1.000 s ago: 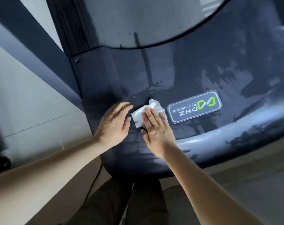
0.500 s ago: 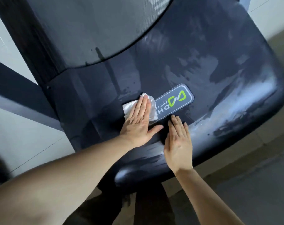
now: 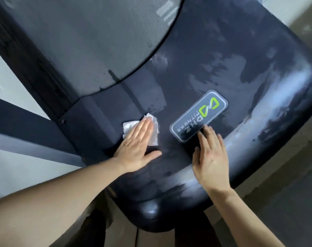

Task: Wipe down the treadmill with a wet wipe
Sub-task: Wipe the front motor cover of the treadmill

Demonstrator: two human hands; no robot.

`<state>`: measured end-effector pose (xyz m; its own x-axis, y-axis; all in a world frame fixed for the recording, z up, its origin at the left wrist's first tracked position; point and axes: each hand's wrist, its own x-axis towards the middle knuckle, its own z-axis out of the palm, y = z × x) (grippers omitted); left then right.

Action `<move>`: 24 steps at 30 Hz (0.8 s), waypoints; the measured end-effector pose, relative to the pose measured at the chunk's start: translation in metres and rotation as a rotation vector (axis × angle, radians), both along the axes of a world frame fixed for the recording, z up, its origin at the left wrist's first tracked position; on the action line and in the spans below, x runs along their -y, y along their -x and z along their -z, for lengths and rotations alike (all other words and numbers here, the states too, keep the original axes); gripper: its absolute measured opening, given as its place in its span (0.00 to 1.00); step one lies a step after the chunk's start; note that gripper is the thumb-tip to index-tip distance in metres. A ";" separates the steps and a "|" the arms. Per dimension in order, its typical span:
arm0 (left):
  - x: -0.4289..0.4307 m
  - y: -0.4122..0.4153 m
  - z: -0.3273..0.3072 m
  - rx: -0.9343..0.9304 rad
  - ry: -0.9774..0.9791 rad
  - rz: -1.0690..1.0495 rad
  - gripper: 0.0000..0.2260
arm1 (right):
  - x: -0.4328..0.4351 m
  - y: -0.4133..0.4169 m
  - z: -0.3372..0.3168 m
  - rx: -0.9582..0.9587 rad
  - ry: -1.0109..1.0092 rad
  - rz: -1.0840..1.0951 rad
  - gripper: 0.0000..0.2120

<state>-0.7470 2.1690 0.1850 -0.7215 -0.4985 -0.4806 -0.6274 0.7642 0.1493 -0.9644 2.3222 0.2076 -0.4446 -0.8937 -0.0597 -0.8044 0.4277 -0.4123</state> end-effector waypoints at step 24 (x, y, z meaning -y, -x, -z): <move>0.149 0.061 0.037 -0.080 -0.037 -0.383 0.45 | 0.085 -0.028 0.033 -0.209 -0.089 0.189 0.25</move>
<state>-0.8079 2.0204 0.1477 -0.5228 -0.7221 -0.4530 -0.8512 0.4705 0.2324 -0.9362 2.2369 0.1743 -0.6133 -0.7895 -0.0238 -0.7709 0.6048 -0.2001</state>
